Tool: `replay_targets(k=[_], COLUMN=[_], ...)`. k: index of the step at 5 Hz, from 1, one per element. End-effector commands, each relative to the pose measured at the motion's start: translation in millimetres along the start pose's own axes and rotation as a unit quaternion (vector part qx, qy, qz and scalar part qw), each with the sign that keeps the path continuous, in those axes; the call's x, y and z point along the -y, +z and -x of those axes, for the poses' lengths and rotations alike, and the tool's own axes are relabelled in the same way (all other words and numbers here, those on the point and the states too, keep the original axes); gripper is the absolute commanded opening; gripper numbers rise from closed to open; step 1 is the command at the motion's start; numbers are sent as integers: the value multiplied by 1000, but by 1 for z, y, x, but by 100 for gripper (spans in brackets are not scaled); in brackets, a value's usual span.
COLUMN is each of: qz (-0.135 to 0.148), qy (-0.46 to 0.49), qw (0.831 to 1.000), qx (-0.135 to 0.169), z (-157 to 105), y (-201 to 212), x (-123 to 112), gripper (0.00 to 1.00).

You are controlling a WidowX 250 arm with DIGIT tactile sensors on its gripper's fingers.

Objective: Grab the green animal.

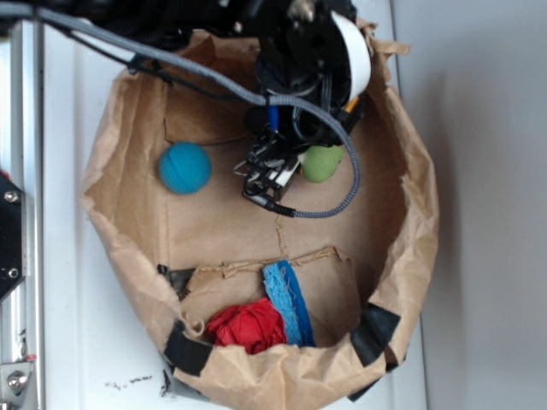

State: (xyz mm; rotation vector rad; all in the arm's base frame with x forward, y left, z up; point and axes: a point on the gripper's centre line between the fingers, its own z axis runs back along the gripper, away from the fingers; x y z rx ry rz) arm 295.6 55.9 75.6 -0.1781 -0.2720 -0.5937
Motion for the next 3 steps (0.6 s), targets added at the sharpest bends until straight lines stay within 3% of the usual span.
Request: replay_targets(k=[1,2,3], qz=[-12,-9,-20], qy=[21,18,-17], qw=[999,999,999], qx=[30,28,19], z=[-18,-19,-15], y=[71,75,67], x=[10,12,11], gripper=[0,0,80])
